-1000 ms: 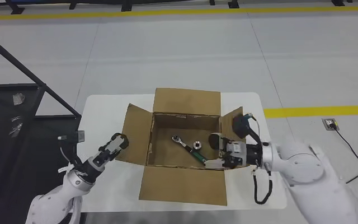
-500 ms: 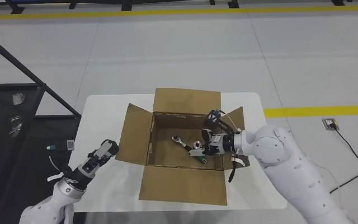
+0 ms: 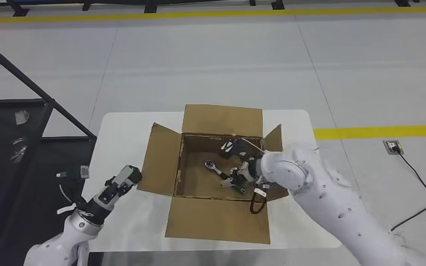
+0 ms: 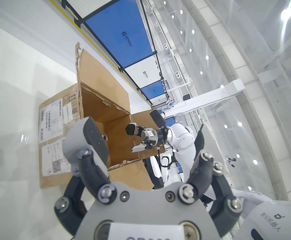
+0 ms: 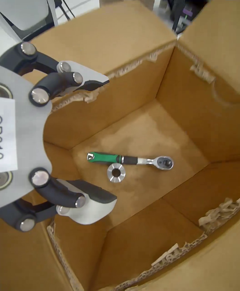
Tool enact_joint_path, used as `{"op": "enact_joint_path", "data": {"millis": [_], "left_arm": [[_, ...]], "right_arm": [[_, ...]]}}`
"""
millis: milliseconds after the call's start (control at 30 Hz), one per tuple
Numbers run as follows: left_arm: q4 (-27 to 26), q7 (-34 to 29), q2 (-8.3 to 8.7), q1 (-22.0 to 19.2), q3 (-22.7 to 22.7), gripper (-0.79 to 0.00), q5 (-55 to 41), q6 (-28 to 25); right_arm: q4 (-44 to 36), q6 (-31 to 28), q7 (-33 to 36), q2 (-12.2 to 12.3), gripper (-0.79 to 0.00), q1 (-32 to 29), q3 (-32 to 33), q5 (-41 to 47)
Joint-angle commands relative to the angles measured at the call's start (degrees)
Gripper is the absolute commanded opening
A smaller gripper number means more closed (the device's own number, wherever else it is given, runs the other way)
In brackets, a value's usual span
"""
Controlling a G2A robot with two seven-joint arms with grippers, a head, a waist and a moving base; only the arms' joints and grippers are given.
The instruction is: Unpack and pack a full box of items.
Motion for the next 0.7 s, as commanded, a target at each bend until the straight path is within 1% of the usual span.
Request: {"op": "enact_joint_path", "data": {"millis": [0,67,200,333,433,500,533,567,600,633,667], "left_arm": [[0.2,0.0,0.12,0.3,-0.2,0.000,-0.5,-0.1],[0.3,0.5,0.19,0.8,-0.5,0.000,-1.3,-0.3],[0.2,1.4,0.35,1.9,-0.9,0.000,-2.6,-0.7],[0.3,1.8,0.52,2.4,-1.2,0.000,-3.3,-0.7],[0.3,2.0,0.66,2.4,-1.0,0.000,-3.4,-0.5],[0.1,2.1,0.75,2.3,-0.7,0.000,-3.2,-0.4],[0.0,2.2,0.79,2.3,-0.6,0.000,-3.0,-0.3],[-0.2,2.3,0.84,2.2,-0.5,0.000,-2.8,-0.3],[-0.3,2.4,0.88,2.2,-0.4,0.000,-2.7,-0.2],[-0.4,2.4,0.93,2.2,-0.3,0.000,-2.6,-0.2],[-0.4,2.5,0.97,2.2,-0.2,0.000,-2.5,-0.1]], "right_arm": [[3.7,3.4,0.9,-2.2,0.000,3.5,-4.9,-1.9],[9.3,5.9,1.7,-4.6,0.000,6.6,-8.5,-2.8],[20.8,7.9,1.2,-9.8,0.000,10.8,-14.5,-2.6],[28.0,6.5,0.3,-13.2,0.000,12.4,-17.3,-1.9],[33.1,4.1,-1.9,-15.2,0.000,13.1,-17.9,-0.5],[35.9,2.7,-3.4,-16.3,-0.200,13.4,-18.1,0.0],[37.2,2.3,-3.9,-16.7,-0.268,13.6,-18.2,0.1],[38.2,2.0,-4.2,-17.2,-0.360,13.7,-18.2,0.2],[39.2,1.6,-4.6,-17.6,-0.413,13.8,-18.3,0.3],[40.1,1.3,-4.9,-18.0,-0.440,14.0,-18.3,0.4],[41.0,0.9,-5.2,-18.4,-0.449,14.1,-18.3,0.6]]}}
